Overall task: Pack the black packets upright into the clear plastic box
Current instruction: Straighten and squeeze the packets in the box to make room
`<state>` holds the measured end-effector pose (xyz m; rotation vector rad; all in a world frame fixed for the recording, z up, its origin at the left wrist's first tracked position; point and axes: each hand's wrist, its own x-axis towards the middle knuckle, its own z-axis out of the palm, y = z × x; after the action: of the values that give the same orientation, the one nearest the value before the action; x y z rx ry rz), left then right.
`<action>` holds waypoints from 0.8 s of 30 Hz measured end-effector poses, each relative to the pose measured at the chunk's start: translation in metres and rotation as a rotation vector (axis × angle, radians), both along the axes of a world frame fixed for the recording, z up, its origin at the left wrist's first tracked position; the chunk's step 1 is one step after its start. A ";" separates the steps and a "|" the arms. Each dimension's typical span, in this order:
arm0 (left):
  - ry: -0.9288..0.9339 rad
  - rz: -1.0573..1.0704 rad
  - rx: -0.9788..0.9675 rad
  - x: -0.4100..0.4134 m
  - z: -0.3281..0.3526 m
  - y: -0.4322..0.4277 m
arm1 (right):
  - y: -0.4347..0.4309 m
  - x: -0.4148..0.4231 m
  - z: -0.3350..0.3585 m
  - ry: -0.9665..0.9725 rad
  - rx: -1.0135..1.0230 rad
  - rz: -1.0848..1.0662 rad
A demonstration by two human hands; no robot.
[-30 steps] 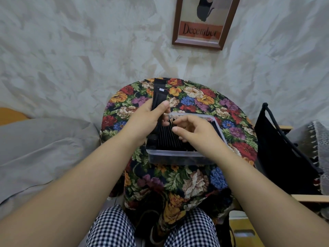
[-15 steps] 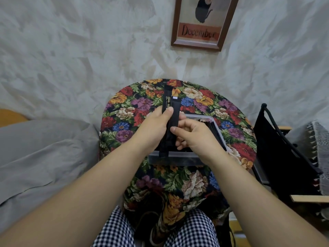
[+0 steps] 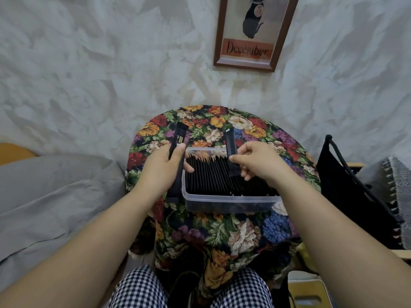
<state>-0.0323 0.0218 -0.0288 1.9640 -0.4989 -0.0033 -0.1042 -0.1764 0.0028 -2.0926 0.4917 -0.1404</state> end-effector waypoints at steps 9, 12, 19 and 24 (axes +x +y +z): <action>0.112 -0.109 0.015 -0.005 -0.011 -0.009 | 0.020 0.011 -0.012 0.146 -0.301 0.074; 0.110 -0.116 0.029 -0.004 -0.013 -0.011 | 0.025 0.011 -0.012 0.156 -0.360 0.092; 0.046 -0.139 0.121 -0.005 -0.008 -0.013 | 0.032 0.010 -0.017 0.115 -0.511 0.094; -0.010 -0.189 0.209 -0.001 0.004 -0.017 | 0.028 0.007 -0.022 0.101 -0.481 0.068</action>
<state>-0.0330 0.0043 -0.0250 2.1130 -0.7133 -0.1715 -0.0971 -0.1489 -0.0193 -2.5946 0.4793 -0.1222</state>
